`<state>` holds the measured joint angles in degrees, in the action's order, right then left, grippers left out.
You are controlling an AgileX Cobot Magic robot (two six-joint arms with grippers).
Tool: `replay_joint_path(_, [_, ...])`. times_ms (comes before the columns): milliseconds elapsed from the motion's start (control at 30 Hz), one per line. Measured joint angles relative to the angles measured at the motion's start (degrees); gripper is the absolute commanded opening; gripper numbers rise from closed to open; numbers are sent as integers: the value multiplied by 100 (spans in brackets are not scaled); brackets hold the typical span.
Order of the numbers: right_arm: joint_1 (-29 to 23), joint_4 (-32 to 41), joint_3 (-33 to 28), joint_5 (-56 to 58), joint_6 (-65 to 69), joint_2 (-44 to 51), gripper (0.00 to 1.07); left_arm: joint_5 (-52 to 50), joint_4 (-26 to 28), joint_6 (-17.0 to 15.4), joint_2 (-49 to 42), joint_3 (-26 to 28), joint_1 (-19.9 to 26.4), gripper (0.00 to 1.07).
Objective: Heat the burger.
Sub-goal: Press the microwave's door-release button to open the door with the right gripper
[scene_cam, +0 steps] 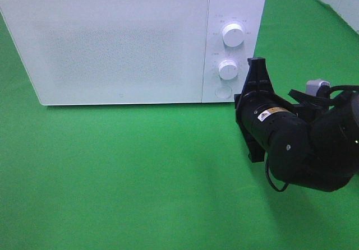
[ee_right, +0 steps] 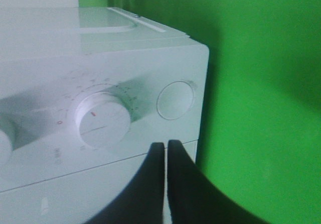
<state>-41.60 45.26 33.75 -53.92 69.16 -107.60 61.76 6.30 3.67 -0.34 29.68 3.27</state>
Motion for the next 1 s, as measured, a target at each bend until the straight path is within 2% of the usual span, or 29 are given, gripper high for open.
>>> replay_joint_path(133, [241, -338, 258, 206, 223, -258, 0, 0, 0, 0, 0, 0, 0, 98])
replay_joint_path(367, [533, -504, 716, 453, 264, -607, 0, 0, 0, 0, 0, 0, 0, 98])
replay_joint_path(700, [699, -561, 1283, 670, 269, -1094, 0, 0, 0, 0, 0, 0, 0, 98])
replay_joint_path(1000, [854, -630, 1547, 762, 264, -1152, 0, 0, 0, 0, 0, 0, 0, 98])
